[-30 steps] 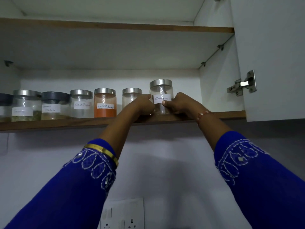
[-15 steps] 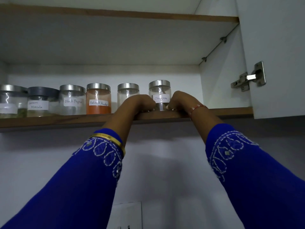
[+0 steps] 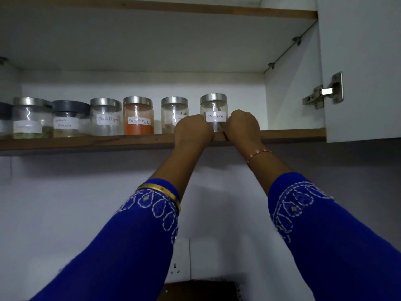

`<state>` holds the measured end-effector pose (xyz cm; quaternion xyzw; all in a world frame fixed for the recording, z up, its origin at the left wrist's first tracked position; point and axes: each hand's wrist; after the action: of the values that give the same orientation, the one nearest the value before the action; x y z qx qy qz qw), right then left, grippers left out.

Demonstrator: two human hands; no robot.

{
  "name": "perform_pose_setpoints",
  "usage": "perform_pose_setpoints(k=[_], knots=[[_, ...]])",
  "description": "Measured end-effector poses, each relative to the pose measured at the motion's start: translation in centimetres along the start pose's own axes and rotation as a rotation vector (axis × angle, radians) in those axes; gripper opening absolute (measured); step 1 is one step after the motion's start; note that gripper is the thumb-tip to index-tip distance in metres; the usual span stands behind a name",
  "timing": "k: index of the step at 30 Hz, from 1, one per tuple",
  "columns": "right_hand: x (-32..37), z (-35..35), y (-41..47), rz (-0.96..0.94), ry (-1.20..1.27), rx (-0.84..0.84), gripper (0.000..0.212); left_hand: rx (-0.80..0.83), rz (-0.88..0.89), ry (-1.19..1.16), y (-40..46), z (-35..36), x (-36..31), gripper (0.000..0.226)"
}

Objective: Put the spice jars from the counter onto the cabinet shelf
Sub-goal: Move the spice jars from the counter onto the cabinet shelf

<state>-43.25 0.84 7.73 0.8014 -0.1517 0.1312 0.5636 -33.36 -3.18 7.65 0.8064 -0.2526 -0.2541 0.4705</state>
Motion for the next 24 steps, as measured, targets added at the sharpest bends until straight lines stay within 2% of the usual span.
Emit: perform_pose_setpoints(k=[3,5,8,10,14,24], knots=[[-0.8,0.0,-2.4,-0.158,-0.069,-0.096,0.029,-0.155,0.164,0.043,-2.3,0.1,1.1,0.028],[-1.5,0.3,-3.5,-0.258,-0.059,-0.157,0.035,-0.175,0.215,0.0,-3.7,0.4,2.3,0.031],[-2.3,0.3,-5.2,-0.263,-0.139,-0.051,0.044,-0.138,0.256,-0.047,-6.0,0.4,3.9,0.044],[-2.6,0.0,-7.0,-0.245,-0.096,0.016,0.047,-0.106,0.235,-0.106,-7.9,-0.3,4.3,0.045],[-2.9,-0.1,-11.8,-0.256,0.041,0.025,0.048,-0.057,0.166,-0.153,-12.6,-1.1,5.3,0.043],[-1.2,2.1,-26.4,-0.075,0.264,0.341,0.049,0.125,-0.074,-0.186,-25.8,-3.1,10.8,0.041]])
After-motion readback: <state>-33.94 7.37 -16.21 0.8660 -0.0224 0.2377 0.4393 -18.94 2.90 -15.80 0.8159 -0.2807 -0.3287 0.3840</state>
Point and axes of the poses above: each hand's wrist, its own y-axis towards the middle knuckle, its own z-axis out of the palm, x = y × z, and after that the axes turned 4 degrees about -x, right-handed
